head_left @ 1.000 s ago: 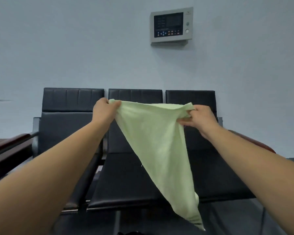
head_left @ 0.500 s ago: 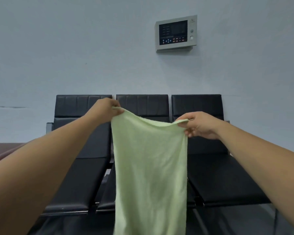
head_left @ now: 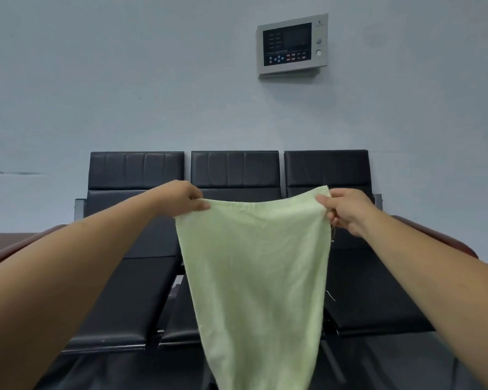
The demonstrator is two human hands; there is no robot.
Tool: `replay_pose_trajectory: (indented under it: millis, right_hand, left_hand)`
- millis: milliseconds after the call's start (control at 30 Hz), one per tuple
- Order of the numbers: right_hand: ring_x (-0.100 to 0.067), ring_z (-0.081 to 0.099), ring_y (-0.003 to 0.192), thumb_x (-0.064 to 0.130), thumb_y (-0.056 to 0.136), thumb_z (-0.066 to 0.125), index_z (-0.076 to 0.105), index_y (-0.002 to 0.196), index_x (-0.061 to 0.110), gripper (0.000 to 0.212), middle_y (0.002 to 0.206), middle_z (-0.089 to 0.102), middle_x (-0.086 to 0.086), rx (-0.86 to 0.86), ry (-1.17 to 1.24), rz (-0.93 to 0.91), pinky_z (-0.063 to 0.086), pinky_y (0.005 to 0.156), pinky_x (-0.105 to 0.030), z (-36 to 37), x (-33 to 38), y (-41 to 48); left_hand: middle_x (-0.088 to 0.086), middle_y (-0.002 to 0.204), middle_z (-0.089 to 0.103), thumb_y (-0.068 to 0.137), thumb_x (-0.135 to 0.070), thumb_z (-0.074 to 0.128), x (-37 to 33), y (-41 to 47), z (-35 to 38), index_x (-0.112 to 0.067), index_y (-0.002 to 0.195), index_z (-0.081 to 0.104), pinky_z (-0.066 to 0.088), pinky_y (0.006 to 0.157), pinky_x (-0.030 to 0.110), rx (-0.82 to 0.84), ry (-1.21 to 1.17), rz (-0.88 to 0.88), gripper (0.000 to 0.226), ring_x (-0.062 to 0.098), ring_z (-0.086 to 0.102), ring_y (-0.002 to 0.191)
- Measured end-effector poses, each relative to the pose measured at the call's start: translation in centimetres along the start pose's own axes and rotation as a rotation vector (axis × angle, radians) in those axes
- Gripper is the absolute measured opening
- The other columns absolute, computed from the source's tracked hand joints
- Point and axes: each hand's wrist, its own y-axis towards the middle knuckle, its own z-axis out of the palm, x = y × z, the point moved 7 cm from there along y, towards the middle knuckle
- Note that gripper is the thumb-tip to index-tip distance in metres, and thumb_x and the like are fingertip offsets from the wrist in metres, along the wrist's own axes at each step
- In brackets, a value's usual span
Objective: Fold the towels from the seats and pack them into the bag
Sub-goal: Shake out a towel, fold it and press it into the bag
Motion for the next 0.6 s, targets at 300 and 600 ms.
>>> replay_pose_trajectory:
  millis: [300,600]
  right_hand:
    - [-0.014,0.063,0.06,0.017,0.093,0.073,0.064,0.121,0.001,0.033,0.106,0.068,-0.017,-0.071,0.024,-0.055,0.056,0.054,-0.026,1.3,0.1,1.1]
    - [-0.017,0.069,0.059,-0.005,0.098,0.049,0.069,0.095,0.011,0.025,0.091,0.07,-0.02,0.069,-0.26,-0.416,0.06,0.06,-0.026,7.7,3.9,-2.3]
  left_hand:
    - [-0.002,0.076,0.066,0.101,-0.01,0.059,-2.1,0.6,2.3,-0.008,0.102,0.065,0.05,0.049,0.019,0.112,-1.086,-0.022,0.007,0.006,0.062,0.058]
    - [0.021,0.107,0.074,0.099,-0.008,0.06,-4.9,1.4,3.3,0.007,0.114,0.064,0.06,0.081,0.024,0.191,-1.084,0.142,0.022,0.029,0.073,0.106]
